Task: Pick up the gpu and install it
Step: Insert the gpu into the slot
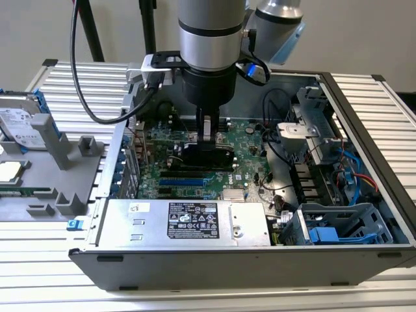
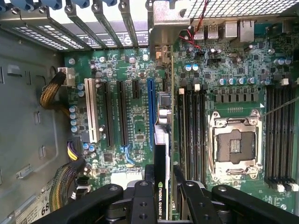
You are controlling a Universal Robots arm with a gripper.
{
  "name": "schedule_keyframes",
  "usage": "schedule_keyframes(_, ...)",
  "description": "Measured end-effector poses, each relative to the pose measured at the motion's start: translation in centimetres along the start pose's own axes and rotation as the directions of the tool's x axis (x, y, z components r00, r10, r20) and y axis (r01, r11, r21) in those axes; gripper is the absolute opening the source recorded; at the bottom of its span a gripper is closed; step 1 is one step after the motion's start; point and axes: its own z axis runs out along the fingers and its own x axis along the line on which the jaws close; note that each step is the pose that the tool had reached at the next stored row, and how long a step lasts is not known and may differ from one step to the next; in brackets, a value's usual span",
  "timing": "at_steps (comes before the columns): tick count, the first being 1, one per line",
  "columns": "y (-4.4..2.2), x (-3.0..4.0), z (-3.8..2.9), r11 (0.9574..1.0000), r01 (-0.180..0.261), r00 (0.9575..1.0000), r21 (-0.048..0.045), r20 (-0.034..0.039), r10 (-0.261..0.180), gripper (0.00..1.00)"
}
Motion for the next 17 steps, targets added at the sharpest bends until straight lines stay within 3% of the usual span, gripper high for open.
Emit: schedule_keyframes(17, 0.07, 0.01, 0.55, 1.0, 0.0, 1.0, 0.0, 0.0, 0.0, 0.0)
